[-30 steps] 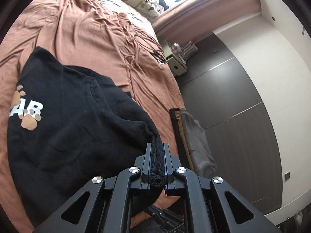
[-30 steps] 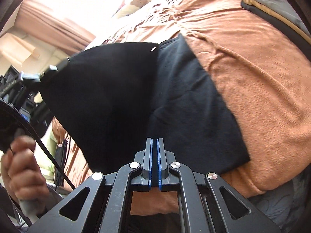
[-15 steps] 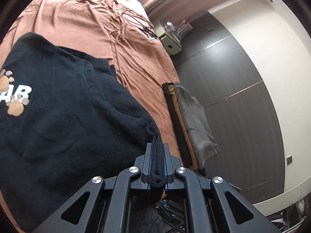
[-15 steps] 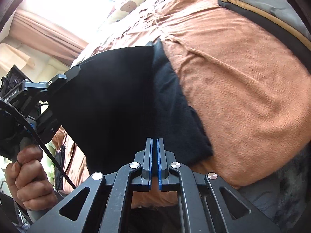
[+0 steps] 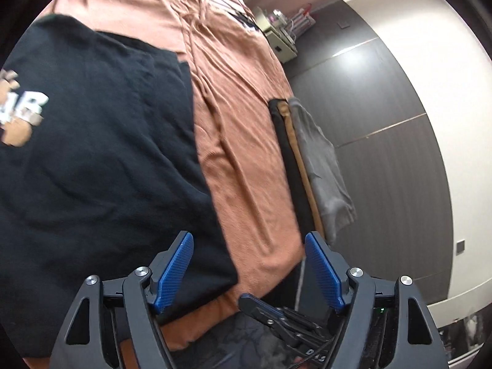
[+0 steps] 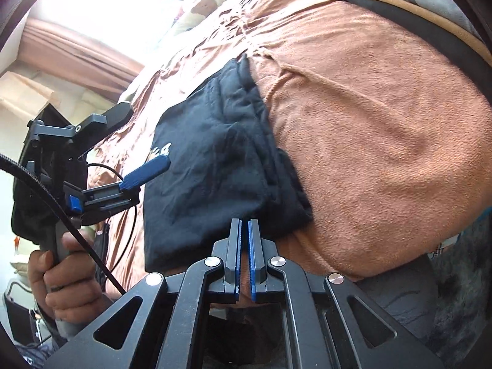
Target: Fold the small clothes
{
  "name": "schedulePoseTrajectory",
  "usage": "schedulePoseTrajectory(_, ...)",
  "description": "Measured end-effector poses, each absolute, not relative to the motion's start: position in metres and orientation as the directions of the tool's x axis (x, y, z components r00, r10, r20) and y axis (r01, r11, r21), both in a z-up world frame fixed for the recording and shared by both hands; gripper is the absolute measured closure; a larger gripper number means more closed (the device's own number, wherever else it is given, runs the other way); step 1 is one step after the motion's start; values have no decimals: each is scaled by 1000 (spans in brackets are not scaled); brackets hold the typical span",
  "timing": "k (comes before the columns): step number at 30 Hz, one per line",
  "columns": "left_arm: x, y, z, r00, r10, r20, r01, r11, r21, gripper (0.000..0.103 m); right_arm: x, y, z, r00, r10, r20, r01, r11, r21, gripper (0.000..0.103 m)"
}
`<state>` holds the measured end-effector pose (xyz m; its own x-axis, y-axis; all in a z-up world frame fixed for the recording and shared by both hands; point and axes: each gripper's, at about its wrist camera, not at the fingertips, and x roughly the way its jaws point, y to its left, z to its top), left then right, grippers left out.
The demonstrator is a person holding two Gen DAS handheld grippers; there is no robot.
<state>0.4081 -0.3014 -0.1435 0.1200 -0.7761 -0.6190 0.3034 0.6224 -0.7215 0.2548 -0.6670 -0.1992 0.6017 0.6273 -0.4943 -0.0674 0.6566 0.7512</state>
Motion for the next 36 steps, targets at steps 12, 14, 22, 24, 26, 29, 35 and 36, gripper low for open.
schedulePoseTrajectory(12,419,-216,-154,265,-664,-699,228,748,-624,26,272,-665,-224,608,676,-416,-43,551,833,51)
schedulePoseTrajectory(14,419,-201,-157,283,-646,-709,207,763,-612,27,276,-666,-232,612,688,-390,-32,514,857,51)
schedulePoseTrajectory(22,418,-157,-174,329,-558,-762,117,825,-554,26,289,-667,-255,641,670,-374,52,448,893,90)
schedulePoseTrajectory(24,419,-150,-181,324,-547,-771,96,830,-549,27,289,-667,-255,653,646,-395,69,468,881,98)
schedulePoseTrajectory(26,420,-143,-186,331,-521,-786,89,847,-524,27,285,-665,-247,660,638,-398,52,489,871,100)
schedulePoseTrajectory(29,421,-137,-192,328,-494,-805,78,864,-498,28,278,-662,-234,669,616,-416,39,529,848,100)
schedulePoseTrajectory(35,419,-130,-199,330,-471,-818,85,878,-472,28,269,-664,-225,664,584,-466,55,584,810,101)
schedulePoseTrajectory(36,419,-129,-201,328,-464,-823,79,881,-466,28,269,-665,-230,660,581,-477,70,584,809,101)
